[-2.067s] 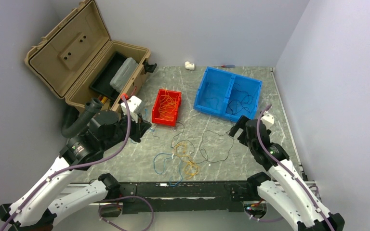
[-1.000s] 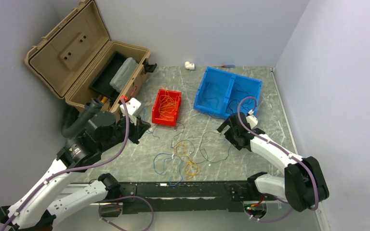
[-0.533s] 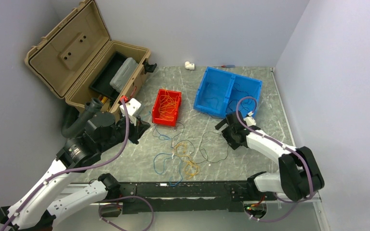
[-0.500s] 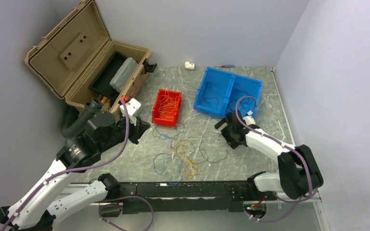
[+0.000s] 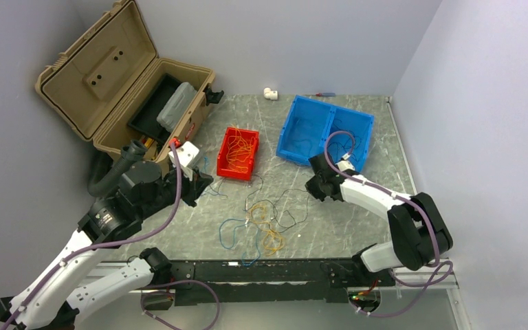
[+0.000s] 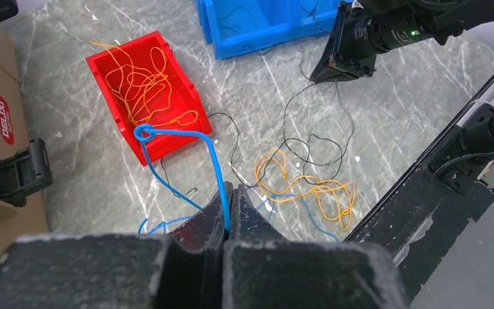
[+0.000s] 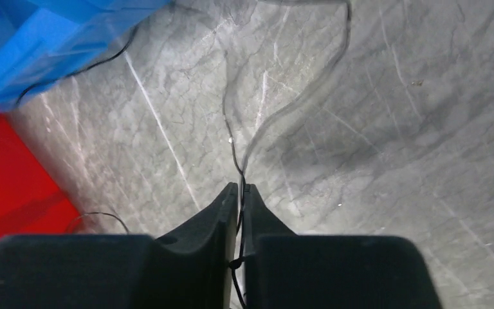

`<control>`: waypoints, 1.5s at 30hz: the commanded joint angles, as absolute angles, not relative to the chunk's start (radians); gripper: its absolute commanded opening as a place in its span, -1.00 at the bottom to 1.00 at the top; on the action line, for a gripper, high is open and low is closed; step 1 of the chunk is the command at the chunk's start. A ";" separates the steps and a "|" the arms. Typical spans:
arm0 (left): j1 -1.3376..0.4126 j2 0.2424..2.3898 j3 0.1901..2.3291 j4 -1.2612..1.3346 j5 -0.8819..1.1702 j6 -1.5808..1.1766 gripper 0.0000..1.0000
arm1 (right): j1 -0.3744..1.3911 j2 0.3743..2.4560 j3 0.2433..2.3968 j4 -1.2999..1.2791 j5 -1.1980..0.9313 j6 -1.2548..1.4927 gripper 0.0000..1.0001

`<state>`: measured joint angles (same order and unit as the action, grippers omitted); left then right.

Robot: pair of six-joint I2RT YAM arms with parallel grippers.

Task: Untangle the cables
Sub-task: Place the cable in the bin.

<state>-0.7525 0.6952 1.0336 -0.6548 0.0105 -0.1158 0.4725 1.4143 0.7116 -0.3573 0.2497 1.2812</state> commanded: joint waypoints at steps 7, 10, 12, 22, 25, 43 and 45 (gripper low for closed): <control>-0.753 0.691 1.043 -0.639 0.015 -0.097 -1.00 | 0.472 1.302 0.788 -0.464 0.314 1.229 -1.00; -0.754 0.686 1.044 -0.638 0.016 -0.102 -1.00 | 0.465 1.250 0.849 -0.518 0.372 1.150 -1.00; -0.754 0.688 1.047 -0.639 0.022 -0.107 -1.00 | 0.459 1.225 0.908 -0.571 0.411 1.097 -1.00; -0.754 0.706 1.060 -0.640 0.047 -0.129 -1.00 | 0.429 1.173 1.231 -0.718 0.552 0.867 -1.00; -0.754 0.717 1.063 -0.633 0.066 -0.139 -1.00 | 0.424 1.168 1.299 -0.721 0.568 0.823 -1.00; -0.756 0.750 1.092 -0.636 0.095 -0.153 -1.00 | 0.182 1.279 1.512 -0.645 0.574 0.639 -1.00; -0.755 0.753 1.094 -0.635 0.098 -0.152 -1.00 | 0.144 1.302 1.547 -0.652 0.569 0.633 -1.00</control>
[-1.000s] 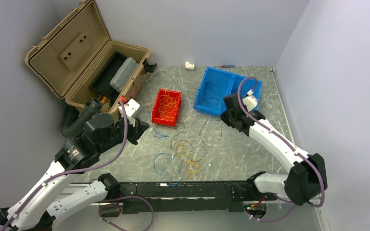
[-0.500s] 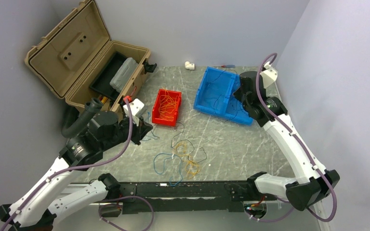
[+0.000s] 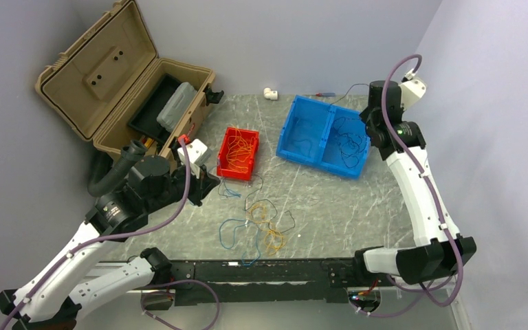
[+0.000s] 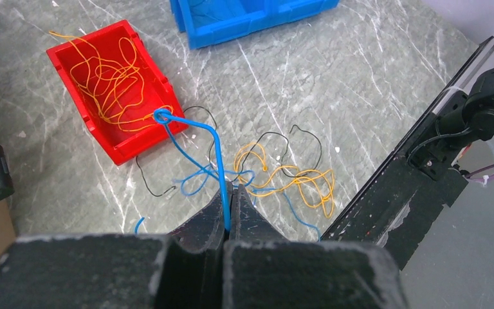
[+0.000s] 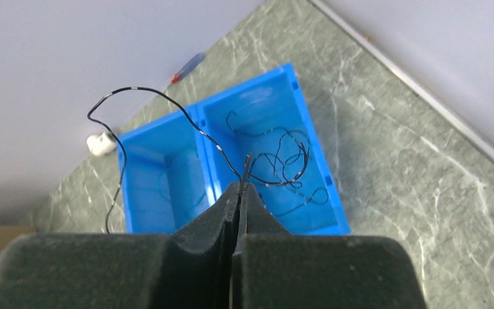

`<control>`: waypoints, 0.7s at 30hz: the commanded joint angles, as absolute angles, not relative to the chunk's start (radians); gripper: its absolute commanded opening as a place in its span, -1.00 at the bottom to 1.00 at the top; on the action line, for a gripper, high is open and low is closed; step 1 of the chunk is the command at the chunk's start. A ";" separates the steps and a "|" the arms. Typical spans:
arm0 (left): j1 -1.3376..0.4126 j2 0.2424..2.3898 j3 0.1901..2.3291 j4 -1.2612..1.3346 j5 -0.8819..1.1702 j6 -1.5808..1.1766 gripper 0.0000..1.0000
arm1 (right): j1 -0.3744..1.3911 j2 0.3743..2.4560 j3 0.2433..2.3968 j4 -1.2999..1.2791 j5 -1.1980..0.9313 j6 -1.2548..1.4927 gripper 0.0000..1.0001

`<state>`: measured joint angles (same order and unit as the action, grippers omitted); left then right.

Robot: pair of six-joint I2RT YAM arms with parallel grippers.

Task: Untangle the cables
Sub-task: Place the cable in the bin.

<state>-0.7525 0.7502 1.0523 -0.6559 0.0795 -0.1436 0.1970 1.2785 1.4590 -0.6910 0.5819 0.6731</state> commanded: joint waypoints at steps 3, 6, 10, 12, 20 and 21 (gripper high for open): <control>-0.756 0.757 1.096 -0.638 0.100 -0.151 -1.00 | 0.108 1.327 1.592 -0.653 0.577 0.626 -1.00; -0.755 0.759 1.094 -0.635 0.098 -0.151 -1.00 | 0.084 1.340 1.615 -0.644 0.598 0.623 -1.00; -0.755 0.762 1.092 -0.632 0.097 -0.149 -1.00 | 0.068 1.364 1.619 -0.632 0.594 0.634 -1.00; -0.755 0.765 1.091 -0.632 0.097 -0.146 -1.00 | 0.058 1.378 1.597 -0.621 0.569 0.646 -1.00; -0.755 0.777 1.088 -0.632 0.092 -0.131 -1.00 | -0.011 1.496 1.479 -0.524 0.372 0.685 -1.00; -0.756 0.779 1.089 -0.632 0.091 -0.129 -1.00 | -0.042 1.538 1.472 -0.513 0.308 0.700 -1.00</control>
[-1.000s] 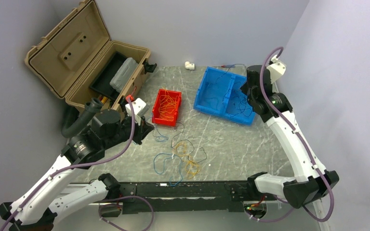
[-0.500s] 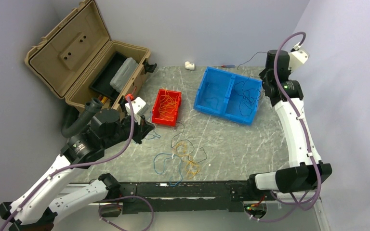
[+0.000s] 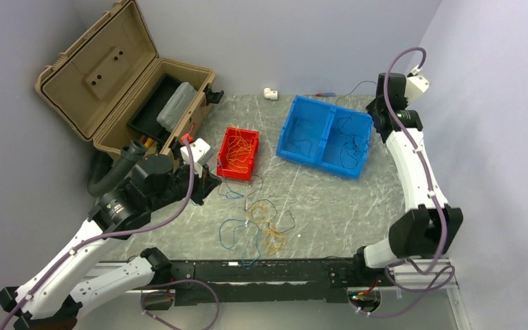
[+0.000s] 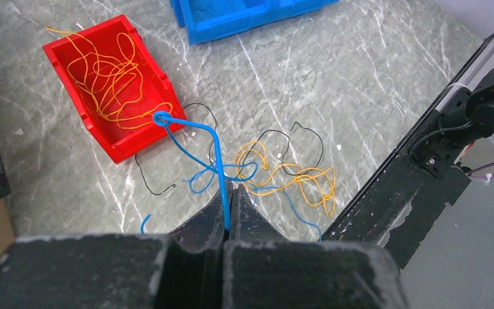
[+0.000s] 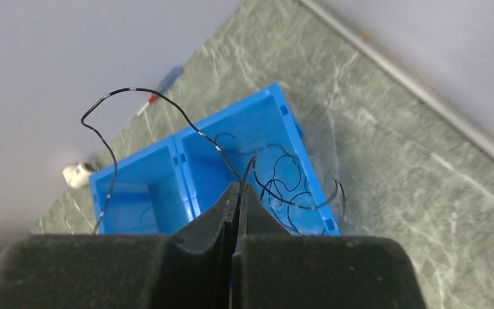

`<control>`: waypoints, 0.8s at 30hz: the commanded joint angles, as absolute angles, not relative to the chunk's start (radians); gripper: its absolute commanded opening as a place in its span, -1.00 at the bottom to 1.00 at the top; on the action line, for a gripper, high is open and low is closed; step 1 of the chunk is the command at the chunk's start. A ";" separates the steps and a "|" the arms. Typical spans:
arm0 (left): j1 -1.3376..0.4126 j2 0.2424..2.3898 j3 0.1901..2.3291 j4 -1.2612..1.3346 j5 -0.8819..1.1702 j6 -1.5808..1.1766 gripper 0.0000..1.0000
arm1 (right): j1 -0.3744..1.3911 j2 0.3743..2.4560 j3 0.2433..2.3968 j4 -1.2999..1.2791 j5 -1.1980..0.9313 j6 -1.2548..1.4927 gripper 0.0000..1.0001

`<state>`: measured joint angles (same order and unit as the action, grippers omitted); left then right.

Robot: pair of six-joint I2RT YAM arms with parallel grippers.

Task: Untangle the cables
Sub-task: Place the cable in the bin.

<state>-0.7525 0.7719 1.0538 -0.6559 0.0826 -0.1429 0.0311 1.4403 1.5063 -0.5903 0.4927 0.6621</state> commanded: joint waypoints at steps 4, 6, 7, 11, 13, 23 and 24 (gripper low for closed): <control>-0.755 0.781 1.086 -0.633 0.087 -0.124 -1.00 | -0.100 1.667 1.478 -0.506 0.179 0.728 -1.00; -0.755 0.784 1.084 -0.631 0.082 -0.120 -1.00 | -0.104 1.724 1.503 -0.541 0.222 0.737 -1.00; -0.756 0.786 1.086 -0.633 0.081 -0.118 -1.00 | -0.104 1.750 1.521 -0.570 0.267 0.742 -1.00; -0.756 0.794 1.091 -0.635 0.080 -0.112 -1.00 | -0.103 1.811 1.565 -0.641 0.406 0.748 -1.00; -0.755 0.796 1.088 -0.630 0.080 -0.110 -1.00 | -0.090 1.823 1.568 -0.643 0.422 0.737 -1.00; -0.755 0.794 1.076 -0.626 0.080 -0.109 -1.00 | 0.043 1.894 1.531 -0.674 0.508 0.793 -1.00; -0.755 0.792 1.075 -0.626 0.080 -0.109 -1.00 | 0.055 1.902 1.524 -0.666 0.506 0.796 -1.00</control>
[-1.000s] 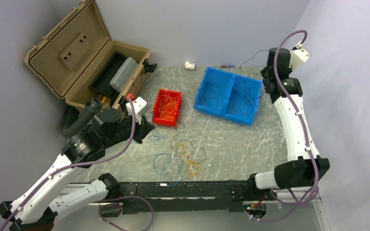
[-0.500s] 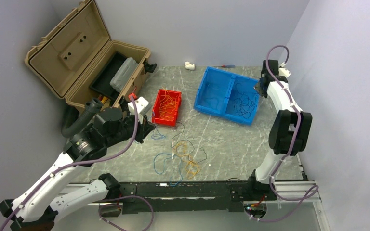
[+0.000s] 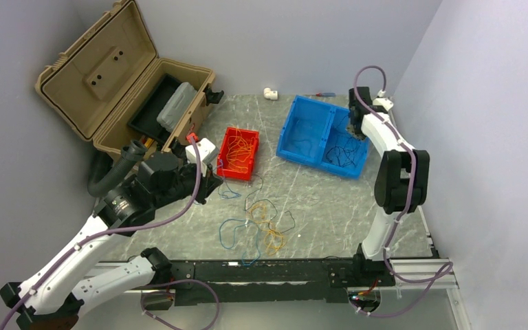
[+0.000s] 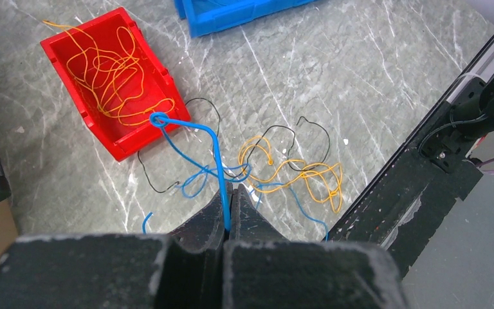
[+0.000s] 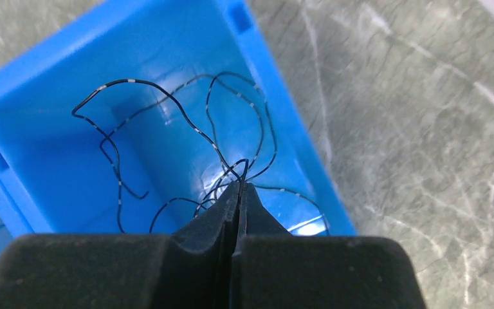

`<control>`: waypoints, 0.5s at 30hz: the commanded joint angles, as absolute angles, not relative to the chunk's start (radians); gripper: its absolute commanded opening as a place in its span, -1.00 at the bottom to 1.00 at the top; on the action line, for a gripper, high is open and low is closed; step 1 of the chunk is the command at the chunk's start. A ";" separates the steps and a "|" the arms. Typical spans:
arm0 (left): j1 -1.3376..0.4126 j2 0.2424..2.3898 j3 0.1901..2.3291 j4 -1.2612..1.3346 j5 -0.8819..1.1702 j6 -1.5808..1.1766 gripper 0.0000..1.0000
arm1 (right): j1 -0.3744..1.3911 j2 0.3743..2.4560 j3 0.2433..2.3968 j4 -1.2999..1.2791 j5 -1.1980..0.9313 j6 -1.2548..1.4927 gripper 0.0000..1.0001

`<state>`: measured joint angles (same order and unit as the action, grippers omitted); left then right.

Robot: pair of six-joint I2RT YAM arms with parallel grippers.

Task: Untangle the cables
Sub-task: Place the cable in the bin.

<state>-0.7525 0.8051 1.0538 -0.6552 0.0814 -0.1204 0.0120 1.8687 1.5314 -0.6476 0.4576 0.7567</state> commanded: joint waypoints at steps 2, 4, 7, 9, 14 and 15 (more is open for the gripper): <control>-0.755 0.790 1.074 -0.627 0.080 -0.109 -1.00 | 0.068 1.924 1.511 -0.649 0.492 0.808 -1.00; -0.756 0.790 1.075 -0.631 0.079 -0.109 -1.00 | 0.068 1.953 1.505 -0.636 0.467 0.821 -1.00; -0.756 0.786 1.075 -0.636 0.076 -0.107 -1.00 | 0.064 1.996 1.504 -0.612 0.440 0.827 -1.00; -0.756 0.781 1.071 -0.635 0.072 -0.105 -1.00 | 0.056 2.020 1.507 -0.596 0.414 0.828 -1.00; -0.755 0.783 1.070 -0.640 0.068 -0.101 -1.00 | 0.045 2.011 1.511 -0.573 0.373 0.812 -1.00; -0.755 0.785 1.071 -0.641 0.068 -0.100 -1.00 | 0.045 1.985 1.505 -0.566 0.375 0.808 -0.83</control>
<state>-0.7525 0.7937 1.0538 -0.6559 0.0807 -0.1162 0.0517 2.0480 1.5089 -0.6186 0.3977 0.8089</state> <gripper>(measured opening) 0.010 0.018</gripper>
